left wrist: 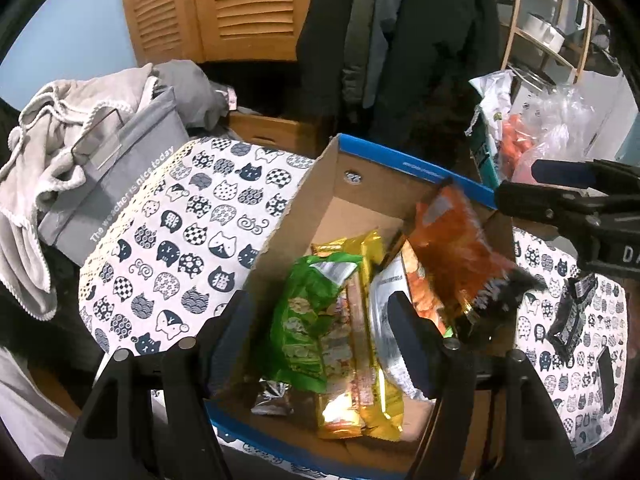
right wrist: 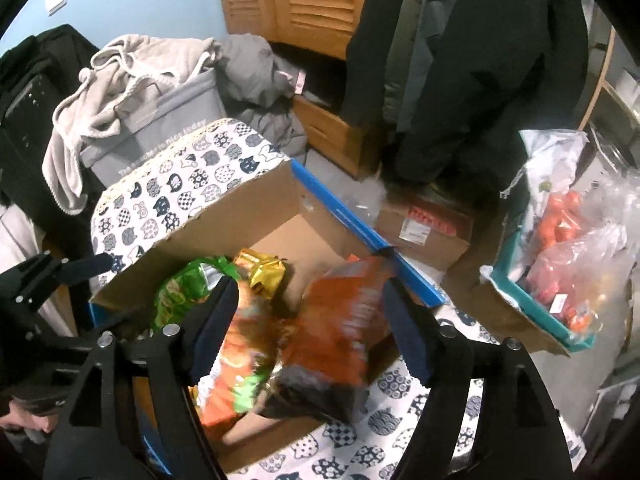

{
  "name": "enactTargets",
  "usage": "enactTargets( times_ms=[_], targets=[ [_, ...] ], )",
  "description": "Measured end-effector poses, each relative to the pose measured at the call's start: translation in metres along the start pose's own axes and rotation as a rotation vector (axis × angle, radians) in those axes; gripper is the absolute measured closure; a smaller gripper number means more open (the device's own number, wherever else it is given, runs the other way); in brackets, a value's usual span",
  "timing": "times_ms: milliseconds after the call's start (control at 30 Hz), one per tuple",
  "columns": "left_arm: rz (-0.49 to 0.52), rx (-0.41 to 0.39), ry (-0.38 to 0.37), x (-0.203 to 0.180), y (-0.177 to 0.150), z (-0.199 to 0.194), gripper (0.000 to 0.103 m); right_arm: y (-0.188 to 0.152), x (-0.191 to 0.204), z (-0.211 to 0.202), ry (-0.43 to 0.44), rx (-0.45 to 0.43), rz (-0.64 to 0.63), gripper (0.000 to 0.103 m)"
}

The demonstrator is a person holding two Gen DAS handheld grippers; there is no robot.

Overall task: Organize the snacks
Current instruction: 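Lower the orange bag into the box and open the right tool, then move both tools from the box to the black snack packs on the table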

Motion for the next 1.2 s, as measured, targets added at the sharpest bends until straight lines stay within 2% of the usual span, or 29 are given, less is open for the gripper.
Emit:
enactTargets(
  times_ms=[200, 567, 1200],
  targets=[
    [0.045, -0.033, -0.02, -0.016, -0.003, -0.009, 0.027, -0.015, -0.003, -0.017, -0.03, 0.01, -0.002, 0.027],
    [0.122, -0.064, -0.053, -0.047, -0.013, -0.018, 0.025, -0.069, -0.021, -0.047, -0.074, 0.051, 0.044, 0.026],
    [0.291, -0.05, -0.073, -0.126, -0.039, -0.02, 0.023, -0.176, -0.082, -0.076, -0.129, 0.11, 0.204, 0.026]
  ],
)
Point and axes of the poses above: each gripper's, at about its wrist camera, not at the fingertips, and z roughly the way its jaws point, x to its left, y to its top, the point moved 1 cm from there along z, roughly the way its jaws point, and after that the axes turned 12 degrees about -z, right-handed, at the moved point
